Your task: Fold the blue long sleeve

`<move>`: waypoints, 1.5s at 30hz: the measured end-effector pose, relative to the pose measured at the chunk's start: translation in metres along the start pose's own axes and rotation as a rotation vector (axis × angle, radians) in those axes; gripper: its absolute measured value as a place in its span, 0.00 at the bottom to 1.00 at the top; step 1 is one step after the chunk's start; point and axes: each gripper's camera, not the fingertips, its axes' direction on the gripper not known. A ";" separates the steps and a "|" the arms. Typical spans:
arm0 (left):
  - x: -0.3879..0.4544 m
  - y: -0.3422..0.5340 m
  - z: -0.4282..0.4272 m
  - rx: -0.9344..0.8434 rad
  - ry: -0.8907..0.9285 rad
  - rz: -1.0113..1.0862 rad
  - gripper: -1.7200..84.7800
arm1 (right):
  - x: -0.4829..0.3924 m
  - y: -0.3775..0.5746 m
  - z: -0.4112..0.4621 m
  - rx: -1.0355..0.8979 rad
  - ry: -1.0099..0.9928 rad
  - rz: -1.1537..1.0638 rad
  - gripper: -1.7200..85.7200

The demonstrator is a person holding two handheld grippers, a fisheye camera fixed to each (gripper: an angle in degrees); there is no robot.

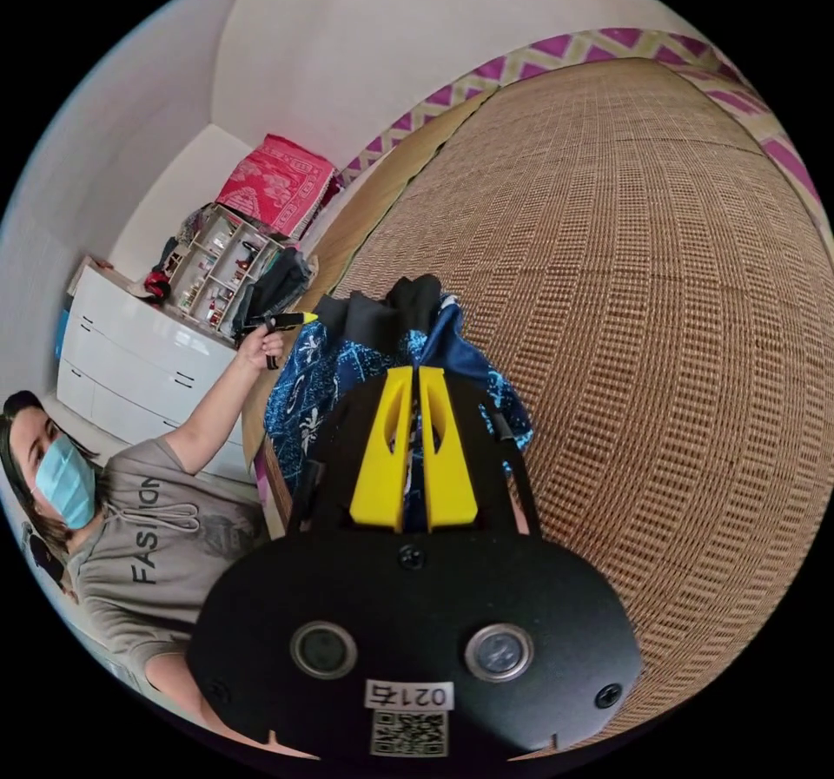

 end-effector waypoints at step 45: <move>-0.040 0.043 -0.084 0.113 0.168 0.087 0.02 | 0.009 -0.028 -0.008 -0.048 0.066 -0.087 0.04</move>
